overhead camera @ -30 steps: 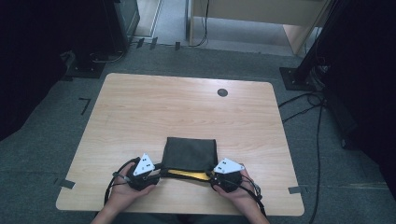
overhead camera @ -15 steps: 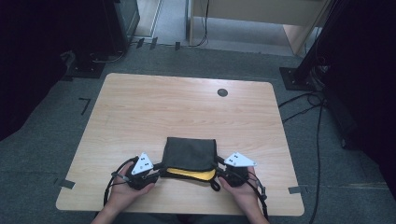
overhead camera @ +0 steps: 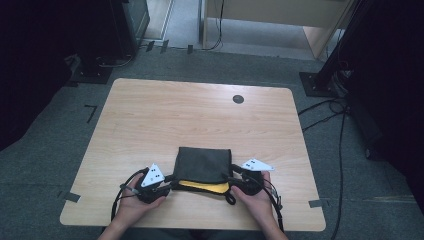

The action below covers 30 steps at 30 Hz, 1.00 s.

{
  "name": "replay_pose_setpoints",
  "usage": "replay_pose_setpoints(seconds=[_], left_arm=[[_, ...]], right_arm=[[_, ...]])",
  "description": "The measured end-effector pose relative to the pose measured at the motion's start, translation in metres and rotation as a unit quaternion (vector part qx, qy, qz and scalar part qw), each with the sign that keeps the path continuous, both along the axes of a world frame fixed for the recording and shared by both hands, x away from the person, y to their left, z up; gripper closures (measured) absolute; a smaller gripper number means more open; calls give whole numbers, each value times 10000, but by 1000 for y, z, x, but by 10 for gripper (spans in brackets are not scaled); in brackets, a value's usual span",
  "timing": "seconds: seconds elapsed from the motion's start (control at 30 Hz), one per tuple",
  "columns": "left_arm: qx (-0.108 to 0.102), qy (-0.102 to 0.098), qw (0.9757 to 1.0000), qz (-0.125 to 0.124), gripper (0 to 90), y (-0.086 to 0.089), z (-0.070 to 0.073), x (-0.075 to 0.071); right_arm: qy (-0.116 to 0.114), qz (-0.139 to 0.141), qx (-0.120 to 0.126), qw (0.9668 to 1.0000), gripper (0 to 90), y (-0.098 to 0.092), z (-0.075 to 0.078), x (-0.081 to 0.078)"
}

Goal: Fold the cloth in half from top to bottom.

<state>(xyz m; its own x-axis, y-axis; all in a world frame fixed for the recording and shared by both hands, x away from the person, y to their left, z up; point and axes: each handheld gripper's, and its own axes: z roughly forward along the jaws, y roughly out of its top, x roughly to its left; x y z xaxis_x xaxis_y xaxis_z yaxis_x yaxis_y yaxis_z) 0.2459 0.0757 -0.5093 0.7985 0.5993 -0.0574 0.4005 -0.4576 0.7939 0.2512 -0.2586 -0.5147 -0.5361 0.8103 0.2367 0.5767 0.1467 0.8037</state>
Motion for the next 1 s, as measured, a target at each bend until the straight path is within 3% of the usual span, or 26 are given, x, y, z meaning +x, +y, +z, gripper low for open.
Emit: replay_pose_setpoints(seconds=[0.17,0.37,0.57,0.77,0.87,1.0], left_arm=[[-2,-8,10000,0,735,0,0,0],[-10,-9,10000,-1,730,0,-1,0],[-37,16,10000,1,724,1,-1,1],[-41,15,10000,-1,719,1,-2,1],[-33,19,10000,-6,717,1,-2,1],[-30,18,10000,-9,715,1,-2,1]], right_arm=[[-277,167,65,9995,481,1,4,-5],[-269,141,2,9995,484,2,4,-6],[-466,265,-187,9984,483,5,8,-12],[-382,443,-129,9982,481,5,7,-15],[-380,372,-146,9985,483,3,6,-14],[-72,241,-14,9997,484,-1,2,-9]])
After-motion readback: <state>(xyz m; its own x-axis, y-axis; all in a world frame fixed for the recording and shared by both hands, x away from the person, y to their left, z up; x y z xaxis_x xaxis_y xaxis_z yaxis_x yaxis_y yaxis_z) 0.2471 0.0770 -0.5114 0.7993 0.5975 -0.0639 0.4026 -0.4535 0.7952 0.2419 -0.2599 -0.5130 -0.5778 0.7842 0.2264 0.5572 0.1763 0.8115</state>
